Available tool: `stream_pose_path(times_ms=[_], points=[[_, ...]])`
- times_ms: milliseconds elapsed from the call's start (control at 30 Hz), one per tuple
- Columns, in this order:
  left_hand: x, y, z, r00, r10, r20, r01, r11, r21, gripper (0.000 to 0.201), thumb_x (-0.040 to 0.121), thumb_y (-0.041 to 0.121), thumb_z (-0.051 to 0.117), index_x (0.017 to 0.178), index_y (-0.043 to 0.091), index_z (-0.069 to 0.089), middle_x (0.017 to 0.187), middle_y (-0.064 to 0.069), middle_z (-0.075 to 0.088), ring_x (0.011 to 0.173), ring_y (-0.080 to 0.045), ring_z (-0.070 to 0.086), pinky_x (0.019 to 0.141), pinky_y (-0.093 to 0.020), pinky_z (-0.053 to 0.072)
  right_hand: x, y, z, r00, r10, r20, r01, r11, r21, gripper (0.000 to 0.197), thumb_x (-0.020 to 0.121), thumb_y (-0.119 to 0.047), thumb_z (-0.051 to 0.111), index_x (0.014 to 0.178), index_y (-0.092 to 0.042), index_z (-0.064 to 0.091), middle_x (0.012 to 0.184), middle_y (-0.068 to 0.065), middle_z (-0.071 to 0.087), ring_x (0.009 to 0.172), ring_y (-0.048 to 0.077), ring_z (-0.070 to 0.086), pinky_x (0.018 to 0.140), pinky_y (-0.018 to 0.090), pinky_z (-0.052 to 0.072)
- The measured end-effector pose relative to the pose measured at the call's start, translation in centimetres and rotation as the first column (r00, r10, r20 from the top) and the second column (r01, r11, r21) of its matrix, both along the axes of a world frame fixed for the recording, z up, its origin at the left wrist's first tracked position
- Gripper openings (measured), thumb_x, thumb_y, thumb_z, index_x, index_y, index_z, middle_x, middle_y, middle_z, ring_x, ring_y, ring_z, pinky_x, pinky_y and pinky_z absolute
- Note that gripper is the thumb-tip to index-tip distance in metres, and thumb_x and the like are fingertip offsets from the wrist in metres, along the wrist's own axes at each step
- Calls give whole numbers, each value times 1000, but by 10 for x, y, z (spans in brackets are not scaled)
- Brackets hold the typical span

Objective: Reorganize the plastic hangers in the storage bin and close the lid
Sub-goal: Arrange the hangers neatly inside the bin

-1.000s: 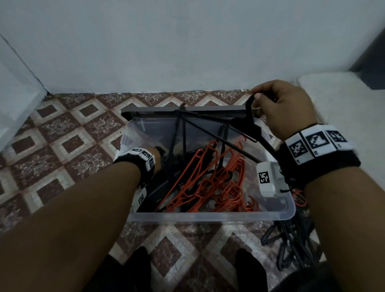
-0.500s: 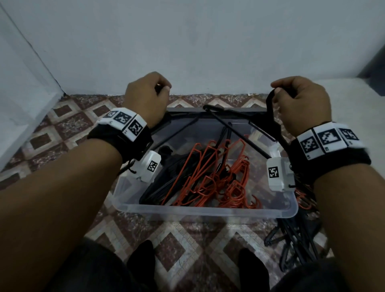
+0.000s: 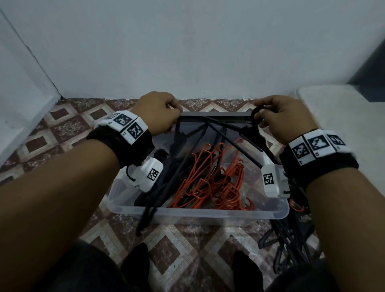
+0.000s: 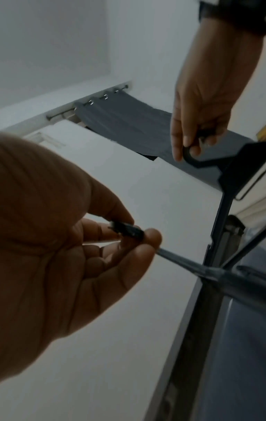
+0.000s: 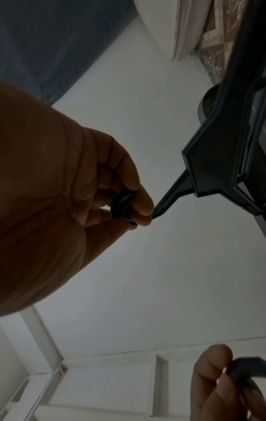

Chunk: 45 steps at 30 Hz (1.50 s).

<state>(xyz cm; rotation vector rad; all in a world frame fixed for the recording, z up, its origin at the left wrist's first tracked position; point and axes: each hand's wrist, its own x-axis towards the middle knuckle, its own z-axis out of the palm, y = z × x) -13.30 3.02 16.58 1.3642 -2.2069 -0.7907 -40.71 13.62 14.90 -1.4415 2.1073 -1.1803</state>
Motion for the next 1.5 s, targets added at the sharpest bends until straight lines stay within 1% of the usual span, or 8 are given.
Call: stream_pose_path(times_ms=[367, 633, 733, 833, 967, 1133, 1267, 1500], points=[[-43, 31, -12, 970, 50, -240, 26, 953, 303, 14, 86, 24, 71, 83, 11, 69, 68, -3, 71, 55, -13, 65, 49, -23, 51, 35, -2, -2, 984, 178, -13, -175, 976, 131, 16, 92, -19, 60, 106, -26, 66, 84, 1, 74, 71, 14, 71, 71, 34, 57], [-59, 52, -11, 855, -106, -508, 415, 727, 547, 31, 98, 3, 51, 129, 8, 54, 110, -20, 65, 95, -24, 65, 91, -39, 52, 47, 3, -2, 937, 320, 142, -343, 920, 189, 28, 79, -30, 70, 106, -34, 63, 91, -4, 72, 78, 11, 69, 73, 31, 52], [-56, 47, -13, 836, -91, -541, 440, 700, 562, 27, 98, 5, 51, 124, 7, 55, 98, -14, 67, 85, -21, 67, 82, -35, 54, 47, 1, -3, 953, 299, 51, -303, 927, 222, 29, 80, -32, 69, 108, -34, 61, 91, -6, 70, 82, 10, 67, 70, 25, 49], [-42, 25, -18, 911, -49, -410, 283, 797, 534, 12, 98, 13, 52, 97, 8, 63, 76, -9, 73, 62, -17, 68, 59, -27, 54, 49, -5, -4, 966, 242, -92, -213, 945, 250, 28, 88, -19, 61, 113, -30, 62, 91, -6, 67, 85, 14, 65, 71, 22, 45], [-14, -21, -61, 993, 7, 121, -46, 946, 320, 21, 93, 17, 55, 79, 7, 67, 64, -4, 68, 51, -15, 60, 54, -25, 51, 48, -7, -3, 973, 205, -105, -176, 956, 233, 24, 89, -15, 53, 106, -29, 61, 99, 0, 69, 86, 19, 67, 79, 28, 53], [3, -68, -134, 717, -201, 668, 3, 958, 285, 29, 93, 32, 53, 82, 7, 64, 84, -16, 65, 65, -25, 52, 65, -32, 48, 46, -20, -4, 972, 185, -148, -157, 971, 180, 25, 90, -15, 49, 106, -29, 62, 90, -2, 66, 74, 16, 63, 59, 22, 45], [1, -94, -194, 575, -242, 781, 29, 961, 276, 30, 88, 33, 58, 114, 19, 63, 114, -8, 65, 97, -28, 63, 92, -44, 53, 45, -31, -8, 971, 145, -189, -125, 986, 114, 24, 90, -18, 50, 106, -29, 64, 85, -2, 68, 69, 17, 62, 64, 28, 51], [-36, -74, -244, 678, -347, 647, 139, 926, 351, 37, 93, 27, 54, 130, 22, 59, 131, -6, 60, 113, -26, 59, 91, -28, 45, 37, -38, -11, 982, 107, -158, -98, 993, 67, 22, 90, -19, 51, 103, -30, 64, 77, -5, 68, 69, 16, 65, 61, 25, 50]])
